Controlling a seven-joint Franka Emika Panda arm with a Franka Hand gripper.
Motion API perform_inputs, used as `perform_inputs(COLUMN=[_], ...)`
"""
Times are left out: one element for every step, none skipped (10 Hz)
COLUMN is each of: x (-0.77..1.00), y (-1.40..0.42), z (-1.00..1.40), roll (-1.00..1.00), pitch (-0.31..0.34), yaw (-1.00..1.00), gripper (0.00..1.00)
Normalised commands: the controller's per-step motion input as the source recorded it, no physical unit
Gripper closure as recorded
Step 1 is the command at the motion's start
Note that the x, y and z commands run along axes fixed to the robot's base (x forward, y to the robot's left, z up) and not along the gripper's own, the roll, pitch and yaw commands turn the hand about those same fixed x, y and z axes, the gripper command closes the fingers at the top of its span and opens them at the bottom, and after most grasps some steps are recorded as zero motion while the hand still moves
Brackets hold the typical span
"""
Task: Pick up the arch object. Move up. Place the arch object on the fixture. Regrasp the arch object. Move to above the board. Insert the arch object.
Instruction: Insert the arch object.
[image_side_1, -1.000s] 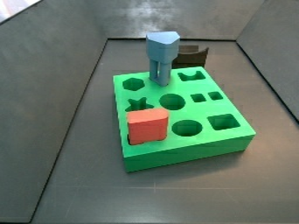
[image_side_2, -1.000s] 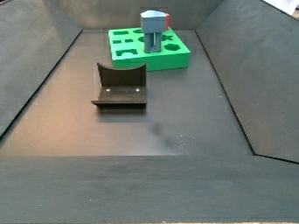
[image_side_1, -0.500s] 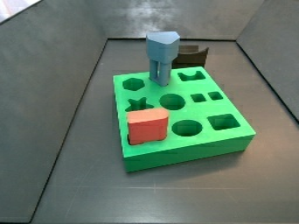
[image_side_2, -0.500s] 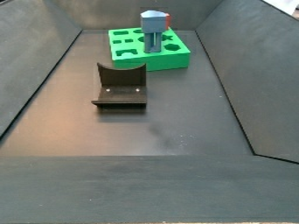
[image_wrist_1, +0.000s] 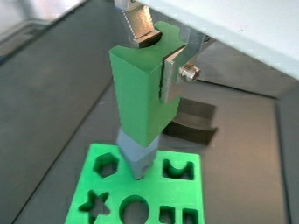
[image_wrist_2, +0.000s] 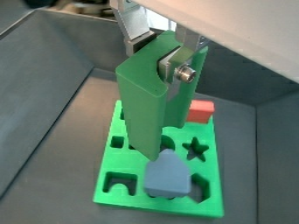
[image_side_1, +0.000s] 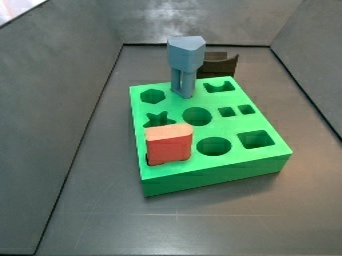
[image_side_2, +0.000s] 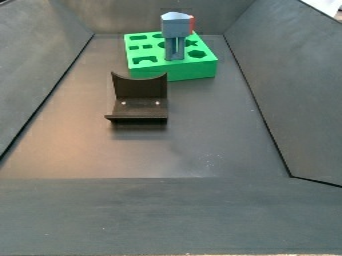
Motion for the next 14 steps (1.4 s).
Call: perform_inputs(x=[0.26, 0.26, 0.25, 0.25, 0.23, 0.23, 0.22, 0.22, 0.28, 0.29, 0.28, 0.27, 0.28, 0.25], y=[0.14, 0.14, 0.14, 0.14, 0.11, 0.08, 0.06, 0.04, 0.06, 0.08, 0.09, 0.09, 0.05, 0.09], z=[-0.13, -0.13, -0.13, -0.13, -0.17, -0.21, -0.25, -0.35, -0.65, -0.70, -0.73, -0.71, -0.60, -0.59], roll=[0.00, 0.00, 0.00, 0.00, 0.00, 0.02, 0.04, 0.09, 0.20, 0.21, 0.21, 0.20, 0.15, 0.06], pitch=[-0.050, -0.053, -0.053, -0.054, -0.064, -0.059, -0.044, -0.017, 0.004, 0.019, 0.029, 0.026, 0.000, 0.000], yaw=[-0.92, -0.92, -0.92, -0.91, -0.92, -0.93, -0.93, -0.92, -0.80, -0.78, -0.77, -0.78, -0.84, -0.88], gripper=[1.00, 1.00, 1.00, 1.00, 1.00, 1.00, 1.00, 1.00, 1.00, 1.00, 1.00, 1.00, 1.00, 1.00])
